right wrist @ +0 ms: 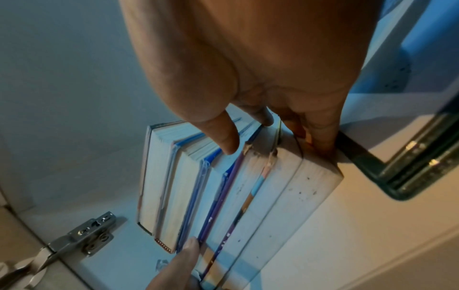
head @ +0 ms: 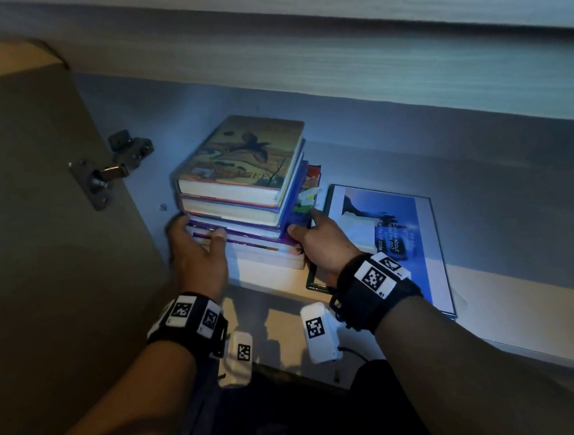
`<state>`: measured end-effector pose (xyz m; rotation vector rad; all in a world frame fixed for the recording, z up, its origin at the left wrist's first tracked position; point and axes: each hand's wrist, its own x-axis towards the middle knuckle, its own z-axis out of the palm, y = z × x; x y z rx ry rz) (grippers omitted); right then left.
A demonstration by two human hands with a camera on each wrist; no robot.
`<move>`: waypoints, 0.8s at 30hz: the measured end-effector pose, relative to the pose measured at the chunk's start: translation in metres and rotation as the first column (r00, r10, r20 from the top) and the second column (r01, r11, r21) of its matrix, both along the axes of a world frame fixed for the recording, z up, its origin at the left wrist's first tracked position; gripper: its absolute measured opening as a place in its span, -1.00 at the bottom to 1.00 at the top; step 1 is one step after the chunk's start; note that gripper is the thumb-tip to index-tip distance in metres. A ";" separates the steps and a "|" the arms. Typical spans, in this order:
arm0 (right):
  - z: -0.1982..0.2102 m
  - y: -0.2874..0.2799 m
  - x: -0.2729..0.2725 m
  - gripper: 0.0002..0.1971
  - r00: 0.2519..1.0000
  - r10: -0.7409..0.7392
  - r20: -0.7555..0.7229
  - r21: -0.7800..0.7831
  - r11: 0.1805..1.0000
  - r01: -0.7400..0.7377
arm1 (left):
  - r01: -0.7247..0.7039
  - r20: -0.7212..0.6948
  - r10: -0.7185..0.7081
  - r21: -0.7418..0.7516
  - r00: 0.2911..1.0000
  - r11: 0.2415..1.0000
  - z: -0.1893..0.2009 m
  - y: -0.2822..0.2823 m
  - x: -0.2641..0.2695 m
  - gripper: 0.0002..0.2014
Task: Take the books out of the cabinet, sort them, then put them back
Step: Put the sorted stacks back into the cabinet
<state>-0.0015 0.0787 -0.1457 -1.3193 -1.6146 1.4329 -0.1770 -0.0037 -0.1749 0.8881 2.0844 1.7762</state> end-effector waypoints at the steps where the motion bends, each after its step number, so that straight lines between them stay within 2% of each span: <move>1: -0.005 0.004 -0.001 -0.46 1.000 -0.003 0.021 0.018 1.000 0.002 | -0.005 0.026 0.005 0.001 1.000 1.000 0.002 0.001 -0.002 -0.49; 6: -0.006 0.003 -0.001 -0.32 0.994 0.007 0.109 0.080 0.997 -0.016 | -0.035 0.056 0.035 0.000 0.998 0.999 0.008 0.010 -0.007 -0.57; 11: 0.012 -0.017 0.000 -0.46 0.994 -0.009 0.112 0.083 0.997 0.000 | -0.024 0.143 0.020 0.025 0.990 0.999 0.007 0.012 0.000 -0.58; 14: 0.008 -0.028 -0.001 -0.57 0.997 0.012 0.075 0.050 0.999 -0.016 | -0.032 0.156 0.022 0.059 0.987 0.998 0.001 0.007 -0.003 -0.57; 20: -0.003 -0.035 -0.002 -0.52 0.999 0.041 0.033 0.054 0.998 -0.043 | -0.032 0.143 0.024 0.053 0.989 0.998 -0.007 -0.003 -0.005 -0.53; 24: 0.006 -0.037 0.010 -0.63 0.996 0.086 0.035 0.035 0.996 -0.088 | -0.013 0.134 0.008 0.038 0.991 0.999 -0.007 -0.008 -0.006 -0.45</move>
